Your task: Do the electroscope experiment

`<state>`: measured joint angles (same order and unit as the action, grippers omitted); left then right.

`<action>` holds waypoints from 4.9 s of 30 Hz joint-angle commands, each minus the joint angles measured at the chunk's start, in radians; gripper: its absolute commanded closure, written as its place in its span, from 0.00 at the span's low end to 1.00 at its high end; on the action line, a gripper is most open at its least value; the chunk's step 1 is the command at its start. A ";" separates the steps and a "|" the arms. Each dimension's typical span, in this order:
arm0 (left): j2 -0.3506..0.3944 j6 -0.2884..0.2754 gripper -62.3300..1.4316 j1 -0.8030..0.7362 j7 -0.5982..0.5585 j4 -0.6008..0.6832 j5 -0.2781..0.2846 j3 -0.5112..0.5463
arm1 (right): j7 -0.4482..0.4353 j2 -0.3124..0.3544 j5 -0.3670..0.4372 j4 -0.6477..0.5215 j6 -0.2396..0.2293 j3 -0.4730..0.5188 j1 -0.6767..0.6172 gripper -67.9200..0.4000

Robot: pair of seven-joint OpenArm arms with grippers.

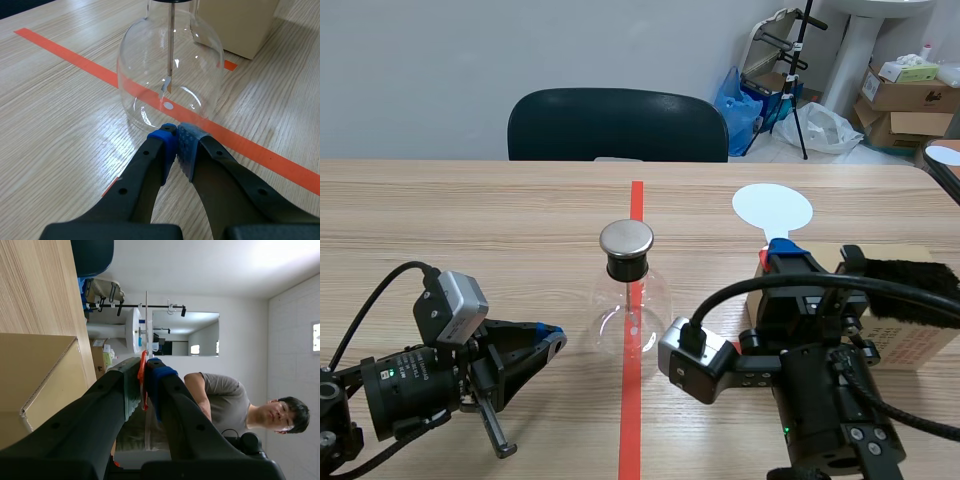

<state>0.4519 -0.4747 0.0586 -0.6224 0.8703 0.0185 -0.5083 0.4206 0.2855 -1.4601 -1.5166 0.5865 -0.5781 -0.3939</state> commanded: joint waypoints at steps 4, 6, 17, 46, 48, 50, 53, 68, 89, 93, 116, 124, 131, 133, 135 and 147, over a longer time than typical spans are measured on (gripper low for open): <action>0.000 -0.003 0.93 0.003 -0.016 0.024 0.007 0.004 | 0.000 0.005 -0.001 -0.013 0.010 0.003 0.008 0.98; 0.000 -0.003 0.93 0.003 -0.016 0.024 0.007 0.004 | 0.000 0.005 -0.001 -0.013 0.010 0.003 0.008 0.98; 0.000 -0.003 0.93 0.003 -0.016 0.024 0.007 0.004 | 0.000 0.005 -0.001 -0.013 0.010 0.003 0.008 0.98; 0.000 -0.003 0.93 0.003 -0.018 0.024 0.007 0.004 | 0.000 0.005 -0.001 -0.013 0.010 0.003 0.008 0.98; 0.000 -0.003 0.93 0.003 -0.018 0.024 0.007 0.004 | 0.000 0.005 -0.001 -0.013 0.010 0.003 0.008 0.98; 0.000 -0.003 0.93 0.003 -0.018 0.024 0.007 0.004 | 0.000 0.005 -0.001 -0.013 0.010 0.003 0.008 0.98; 0.000 -0.003 0.93 0.003 -0.018 0.024 0.007 0.004 | 0.000 0.005 -0.001 -0.013 0.010 0.003 0.008 0.98; 0.000 -0.003 0.93 0.003 -0.063 0.024 0.007 0.004 | 0.000 0.005 -0.001 -0.013 0.010 0.003 0.008 0.98; 0.000 -0.003 0.93 0.003 -0.062 0.024 0.007 0.004 | 0.000 0.005 -0.001 -0.013 0.010 0.003 0.008 0.98; 0.000 -0.003 0.93 0.003 -0.062 0.024 0.007 0.004 | 0.000 0.005 -0.001 -0.013 0.010 0.003 0.008 0.98; 0.000 -0.003 0.93 0.003 -0.062 0.024 0.006 0.004 | 0.003 0.005 -0.001 -0.014 0.027 0.022 -0.010 0.98; 0.001 -0.003 0.93 0.003 -0.062 0.024 0.006 0.004 | -0.032 0.005 -0.001 -0.016 0.098 0.122 -0.086 0.98; 0.024 -0.014 0.93 0.001 -0.088 0.024 0.007 0.004 | -0.152 0.005 -0.001 -0.023 0.196 0.220 -0.142 0.98; 0.045 -0.014 0.93 -0.023 -0.146 0.034 0.007 0.008 | -0.195 0.005 0.030 -0.023 0.196 0.242 -0.150 0.98; 0.074 -0.014 0.93 -0.070 -0.218 0.069 0.006 0.020 | -0.225 0.004 0.058 -0.023 0.196 0.266 -0.158 0.98; 0.163 0.024 0.65 -0.591 -0.308 0.522 -0.162 0.335 | -0.378 -0.043 0.174 -0.010 0.196 0.351 -0.177 0.98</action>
<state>0.6209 -0.4480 -0.5205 -0.9070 1.3777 -0.1394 -0.1753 0.0444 0.2459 -1.2892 -1.5166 0.7246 -0.2382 -0.5770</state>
